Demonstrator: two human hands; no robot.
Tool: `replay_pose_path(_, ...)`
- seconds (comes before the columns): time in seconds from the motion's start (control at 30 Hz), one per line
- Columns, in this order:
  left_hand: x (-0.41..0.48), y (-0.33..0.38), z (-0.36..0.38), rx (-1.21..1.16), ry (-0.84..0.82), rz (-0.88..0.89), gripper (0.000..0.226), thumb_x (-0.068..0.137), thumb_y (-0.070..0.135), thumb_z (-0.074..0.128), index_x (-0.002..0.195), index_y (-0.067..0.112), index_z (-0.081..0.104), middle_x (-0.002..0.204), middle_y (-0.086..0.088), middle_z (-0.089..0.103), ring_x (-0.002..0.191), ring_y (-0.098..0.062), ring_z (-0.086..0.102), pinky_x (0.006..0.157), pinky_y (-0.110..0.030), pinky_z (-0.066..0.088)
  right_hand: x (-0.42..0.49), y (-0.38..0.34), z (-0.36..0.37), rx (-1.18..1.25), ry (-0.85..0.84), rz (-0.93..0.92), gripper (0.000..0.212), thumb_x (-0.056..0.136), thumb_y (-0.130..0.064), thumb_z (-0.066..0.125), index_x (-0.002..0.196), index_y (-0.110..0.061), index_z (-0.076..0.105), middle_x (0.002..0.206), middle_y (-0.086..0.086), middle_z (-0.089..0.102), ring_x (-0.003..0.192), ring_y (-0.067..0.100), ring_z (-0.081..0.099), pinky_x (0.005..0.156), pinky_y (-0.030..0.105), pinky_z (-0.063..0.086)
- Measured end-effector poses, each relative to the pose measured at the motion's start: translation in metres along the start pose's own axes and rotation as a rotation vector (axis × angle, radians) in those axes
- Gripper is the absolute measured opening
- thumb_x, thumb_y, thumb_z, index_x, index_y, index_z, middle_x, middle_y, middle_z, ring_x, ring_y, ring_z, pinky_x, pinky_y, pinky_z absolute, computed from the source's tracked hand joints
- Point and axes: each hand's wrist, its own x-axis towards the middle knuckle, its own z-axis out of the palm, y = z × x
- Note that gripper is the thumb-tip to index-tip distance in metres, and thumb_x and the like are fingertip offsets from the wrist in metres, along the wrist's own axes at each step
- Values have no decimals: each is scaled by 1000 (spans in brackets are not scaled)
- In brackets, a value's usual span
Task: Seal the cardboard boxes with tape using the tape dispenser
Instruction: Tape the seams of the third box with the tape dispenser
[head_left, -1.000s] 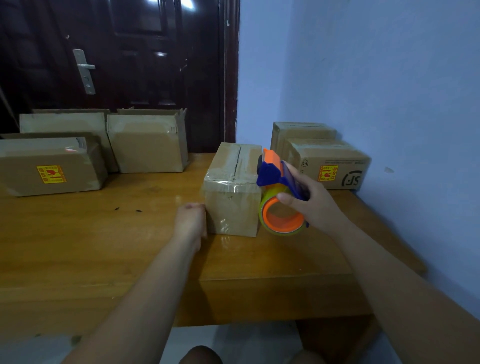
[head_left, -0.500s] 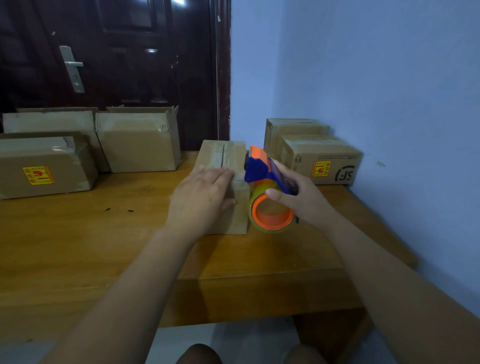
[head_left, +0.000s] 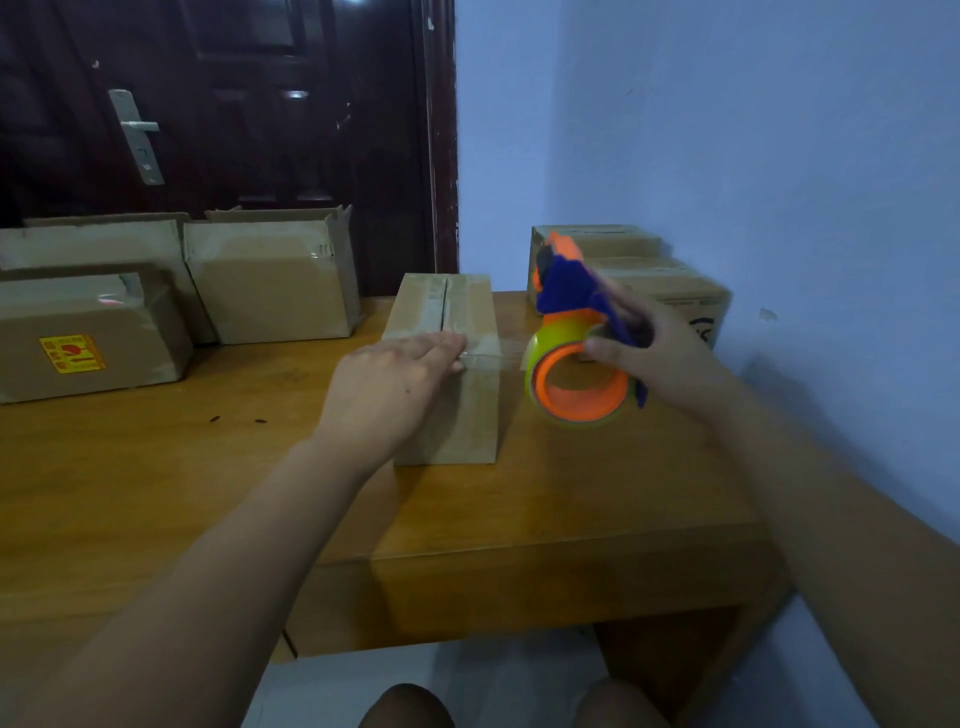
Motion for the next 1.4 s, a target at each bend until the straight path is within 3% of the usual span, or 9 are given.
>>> replay_pose_path(0.17, 1, -3, 2, -9, 3, -4, 40, 86, 18, 69, 125, 15, 61, 117, -7, 67, 96, -28, 68, 64, -37, 55, -13, 5, 0, -220, -38, -6, 74, 70, -55, 69, 130, -60, 28, 130, -29, 42, 109, -7, 47, 85, 2, 39)
replay_pose_path(0.3, 1, 0, -1, -25, -6, -27, 40, 93, 22, 60, 132, 17, 55, 126, -6, 62, 108, -27, 63, 75, -39, 54, -19, 17, -9, -144, -21, 26, 73, 69, -52, 73, 128, -61, 31, 124, -23, 50, 102, -8, 52, 87, 13, 42)
replay_pose_path(0.47, 1, 3, -4, -47, -20, -71, 42, 98, 27, 48, 140, 22, 46, 137, -2, 53, 120, -26, 55, 85, -39, 49, -22, 18, -24, 12, 80, 16, 65, 72, -58, 72, 127, -57, 38, 75, -29, 59, 73, -8, 52, 71, 6, 40)
replay_pose_path(0.57, -1, 6, -7, -81, -34, -87, 42, 97, 28, 45, 138, 21, 47, 137, -3, 53, 119, -27, 56, 85, -41, 49, -25, 15, -22, -52, 63, -2, 71, 80, -52, 67, 133, -64, 22, 96, -41, 55, 87, -10, 55, 79, 9, 40)
replay_pose_path(0.63, -1, 7, -9, -95, -33, -106, 41, 98, 28, 42, 137, 21, 49, 136, -3, 54, 118, -28, 56, 84, -40, 48, -27, 14, -21, -256, 34, -16, 74, 79, -55, 62, 131, -70, 12, 120, -28, 52, 105, 4, 53, 87, 21, 40)
replay_pose_path(0.8, 4, 7, -8, -93, -71, -129, 40, 100, 36, 36, 136, 25, 49, 135, 1, 55, 116, -24, 57, 79, -35, 48, -27, 19, -18, -712, -257, -12, 75, 79, -63, 48, 135, -65, -2, 114, -1, 49, 98, 11, 47, 84, 27, 39)
replay_pose_path(1.1, -1, 8, -7, -148, -28, -106, 38, 97, 33, 46, 132, 20, 55, 128, -4, 61, 113, -27, 60, 83, -40, 50, 1, -22, -24, -772, -358, 6, 67, 88, -44, 63, 138, -57, 21, 97, -18, 50, 90, 9, 44, 73, 21, 32)
replay_pose_path(1.27, -1, 11, -13, -91, -86, -127, 51, 94, 48, 43, 141, 27, 41, 138, 4, 52, 120, -17, 53, 86, -31, 47, 25, -59, -23, -939, -485, 17, 60, 90, -41, 61, 142, -50, 32, 123, -12, 56, 92, 9, 46, 67, 17, 32)
replay_pose_path(1.4, 8, 26, -12, 25, -142, -171, 70, 82, 71, 43, 137, 29, 38, 131, 4, 51, 115, -14, 51, 81, -25, 45, 47, -87, -12, -1058, -606, 91, 57, 90, -39, 62, 140, -49, 35, 87, -19, 44, 72, 4, 41, 59, 16, 28)
